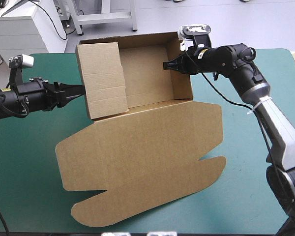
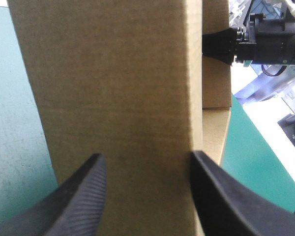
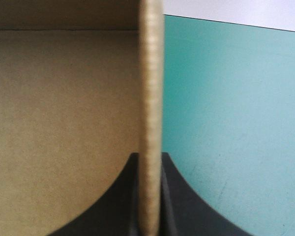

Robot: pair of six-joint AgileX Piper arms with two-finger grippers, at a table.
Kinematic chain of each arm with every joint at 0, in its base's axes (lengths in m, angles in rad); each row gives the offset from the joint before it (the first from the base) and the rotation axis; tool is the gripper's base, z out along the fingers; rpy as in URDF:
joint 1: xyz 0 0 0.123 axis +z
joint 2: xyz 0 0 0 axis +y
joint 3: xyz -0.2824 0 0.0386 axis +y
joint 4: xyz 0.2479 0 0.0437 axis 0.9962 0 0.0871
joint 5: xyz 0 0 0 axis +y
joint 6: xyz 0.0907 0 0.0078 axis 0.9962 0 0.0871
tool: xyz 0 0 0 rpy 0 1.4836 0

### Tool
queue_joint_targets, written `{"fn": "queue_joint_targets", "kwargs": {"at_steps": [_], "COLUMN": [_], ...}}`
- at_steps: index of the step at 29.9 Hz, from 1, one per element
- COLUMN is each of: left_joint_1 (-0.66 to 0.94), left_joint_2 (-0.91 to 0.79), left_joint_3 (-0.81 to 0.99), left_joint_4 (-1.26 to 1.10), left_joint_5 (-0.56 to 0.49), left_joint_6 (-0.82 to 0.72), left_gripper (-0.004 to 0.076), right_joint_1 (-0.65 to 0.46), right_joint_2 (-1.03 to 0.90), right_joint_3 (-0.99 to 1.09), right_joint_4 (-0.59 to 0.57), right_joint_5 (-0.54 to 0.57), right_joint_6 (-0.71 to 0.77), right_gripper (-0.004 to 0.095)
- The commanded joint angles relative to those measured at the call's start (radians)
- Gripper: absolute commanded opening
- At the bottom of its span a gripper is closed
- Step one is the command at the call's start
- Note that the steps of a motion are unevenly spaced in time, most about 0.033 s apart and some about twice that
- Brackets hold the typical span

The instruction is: Fold the box

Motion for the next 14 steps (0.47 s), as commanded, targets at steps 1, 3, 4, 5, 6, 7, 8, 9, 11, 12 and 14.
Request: {"fn": "queue_joint_targets", "kwargs": {"at_steps": [1,3,4,5,6,7,8,9,11,12,14], "left_joint_1": [-0.002,-0.018,-0.031,-0.043,-0.060,-0.078,-0.093,-0.112,-0.150,-0.176,-0.215], "left_joint_2": [-0.021,-0.021,-0.021,-0.021,-0.021,-0.021,-0.021,-0.021,-0.021,-0.021,-0.019], "left_joint_3": [-0.024,-0.024,-0.024,-0.024,-0.024,-0.024,-0.024,-0.024,-0.024,-0.024,-0.024], "left_joint_4": [-0.085,-0.085,-0.077,-0.068,-0.056,-0.039,-0.020,0.007,0.067,0.114,0.190], "left_joint_5": [0.051,0.051,0.051,0.051,0.051,0.048,0.037,0.018,-0.030,-0.061,-0.092], "left_joint_6": [-0.023,-0.045,-0.045,-0.045,-0.045,-0.045,-0.050,-0.063,-0.122,-0.170,-0.216], "left_gripper": [0.0485,0.0484,0.0484,0.0484,0.0484,0.0484,0.0484,0.0484,0.0484,0.0484,0.0484], "right_joint_1": [0.002,0.002,0.002,0.002,0.004,0.011,0.015,0.025,0.041,0.048,0.065], "right_joint_2": [-0.049,-0.049,-0.049,-0.049,-0.049,-0.049,-0.049,-0.049,-0.049,-0.049,-0.049], "right_joint_3": [-0.028,-0.028,-0.028,-0.028,-0.028,-0.028,-0.028,-0.028,-0.028,-0.028,-0.030], "right_joint_4": [0.016,0.012,0.012,0.012,0.012,0.009,0.006,0.003,0.003,-0.003,-0.030], "right_joint_5": [-0.069,-0.069,-0.069,-0.069,-0.069,-0.069,-0.069,-0.069,-0.069,-0.069,-0.069], "right_joint_6": [0.006,0.006,0.006,0.006,0.006,0.006,0.006,0.006,0.006,0.006,0.006], "right_gripper": [-0.0018,-0.0018,-0.0017,-0.0017,-0.0017,-0.0017,-0.0017,-0.0017,-0.0013,-0.0013,-0.0013]}}
